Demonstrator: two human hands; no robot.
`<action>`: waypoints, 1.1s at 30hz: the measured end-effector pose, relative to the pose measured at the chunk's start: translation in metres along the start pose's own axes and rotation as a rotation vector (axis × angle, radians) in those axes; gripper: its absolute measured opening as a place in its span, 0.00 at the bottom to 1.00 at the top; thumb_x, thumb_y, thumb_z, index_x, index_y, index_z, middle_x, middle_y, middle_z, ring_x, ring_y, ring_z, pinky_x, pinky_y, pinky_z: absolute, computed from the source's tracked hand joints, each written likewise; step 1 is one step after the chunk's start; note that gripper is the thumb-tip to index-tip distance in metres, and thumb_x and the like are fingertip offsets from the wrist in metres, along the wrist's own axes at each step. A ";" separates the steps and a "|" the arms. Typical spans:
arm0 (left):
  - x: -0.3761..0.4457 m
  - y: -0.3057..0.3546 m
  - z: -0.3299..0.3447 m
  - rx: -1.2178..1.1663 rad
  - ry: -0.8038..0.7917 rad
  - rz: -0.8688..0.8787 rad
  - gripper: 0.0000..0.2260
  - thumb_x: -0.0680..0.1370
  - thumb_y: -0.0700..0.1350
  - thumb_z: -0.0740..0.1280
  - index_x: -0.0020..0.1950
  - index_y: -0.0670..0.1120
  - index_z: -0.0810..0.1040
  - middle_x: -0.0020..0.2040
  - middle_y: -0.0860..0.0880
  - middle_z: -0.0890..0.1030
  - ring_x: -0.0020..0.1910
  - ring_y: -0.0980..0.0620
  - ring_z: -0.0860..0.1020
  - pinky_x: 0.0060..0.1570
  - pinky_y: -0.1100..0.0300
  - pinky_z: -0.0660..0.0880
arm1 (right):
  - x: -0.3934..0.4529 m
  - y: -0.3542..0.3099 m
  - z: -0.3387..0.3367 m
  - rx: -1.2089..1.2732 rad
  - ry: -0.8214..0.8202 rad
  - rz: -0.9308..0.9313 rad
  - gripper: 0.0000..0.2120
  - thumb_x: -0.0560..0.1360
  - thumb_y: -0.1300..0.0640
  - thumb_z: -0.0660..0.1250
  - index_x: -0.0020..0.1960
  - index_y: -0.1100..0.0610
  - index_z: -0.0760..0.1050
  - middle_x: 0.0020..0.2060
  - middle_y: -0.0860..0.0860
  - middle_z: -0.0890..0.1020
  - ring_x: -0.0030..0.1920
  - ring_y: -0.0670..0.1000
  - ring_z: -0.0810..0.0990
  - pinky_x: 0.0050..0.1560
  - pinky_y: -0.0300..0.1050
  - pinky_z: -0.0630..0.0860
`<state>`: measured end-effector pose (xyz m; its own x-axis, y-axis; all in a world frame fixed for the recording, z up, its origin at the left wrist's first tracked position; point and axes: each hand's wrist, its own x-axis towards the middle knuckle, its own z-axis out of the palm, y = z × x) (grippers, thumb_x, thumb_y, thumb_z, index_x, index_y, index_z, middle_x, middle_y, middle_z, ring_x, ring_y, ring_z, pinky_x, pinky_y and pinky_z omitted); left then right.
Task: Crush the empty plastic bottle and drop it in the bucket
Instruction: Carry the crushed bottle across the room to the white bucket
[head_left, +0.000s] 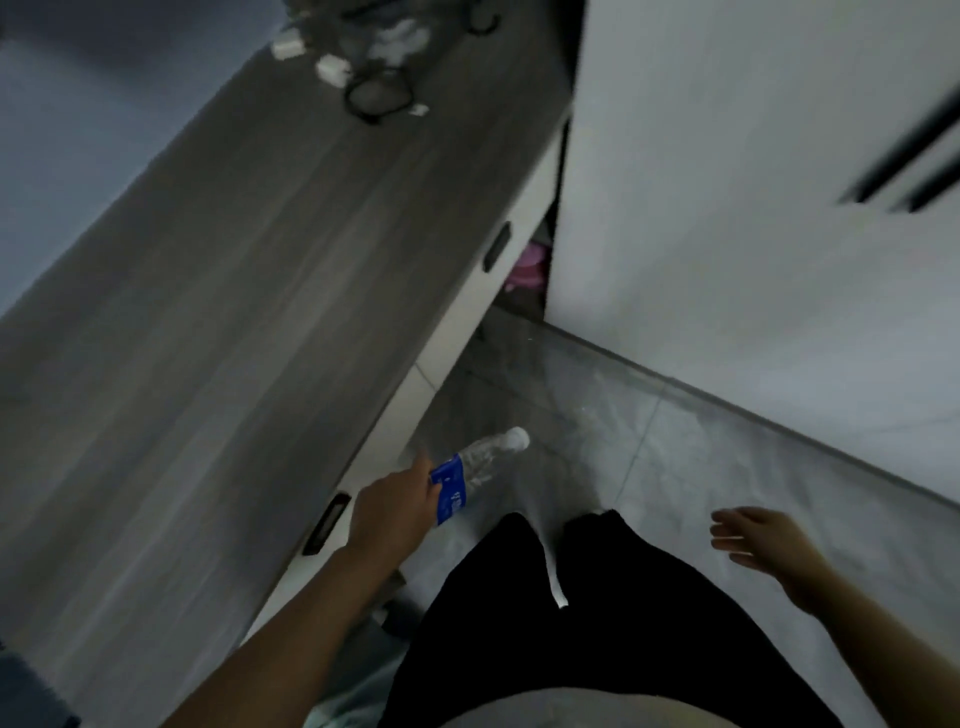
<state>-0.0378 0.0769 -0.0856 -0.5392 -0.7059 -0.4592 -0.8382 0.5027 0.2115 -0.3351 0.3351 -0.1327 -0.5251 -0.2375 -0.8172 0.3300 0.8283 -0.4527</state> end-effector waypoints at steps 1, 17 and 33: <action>0.003 0.004 0.005 0.017 -0.019 0.004 0.10 0.79 0.51 0.56 0.51 0.45 0.70 0.45 0.42 0.83 0.43 0.43 0.81 0.35 0.57 0.66 | -0.003 0.014 -0.006 0.036 0.019 0.022 0.09 0.77 0.57 0.60 0.48 0.61 0.77 0.40 0.56 0.81 0.43 0.56 0.80 0.44 0.49 0.74; 0.040 0.142 0.044 0.241 -0.269 0.298 0.09 0.78 0.47 0.58 0.46 0.44 0.75 0.46 0.42 0.82 0.44 0.43 0.79 0.48 0.50 0.78 | -0.080 0.185 -0.058 0.531 0.326 0.239 0.09 0.76 0.59 0.61 0.48 0.64 0.76 0.41 0.58 0.79 0.43 0.57 0.78 0.53 0.55 0.74; 0.105 0.306 0.067 0.821 -0.311 0.873 0.12 0.78 0.49 0.58 0.52 0.44 0.76 0.53 0.41 0.82 0.53 0.42 0.80 0.50 0.54 0.75 | -0.135 0.277 0.074 1.051 0.721 0.624 0.12 0.77 0.62 0.59 0.48 0.68 0.78 0.43 0.61 0.80 0.40 0.56 0.77 0.29 0.32 0.73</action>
<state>-0.3452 0.1904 -0.1270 -0.7556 0.1147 -0.6449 0.1519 0.9884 -0.0022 -0.1147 0.5592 -0.1741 -0.2525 0.5929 -0.7647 0.9056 -0.1334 -0.4025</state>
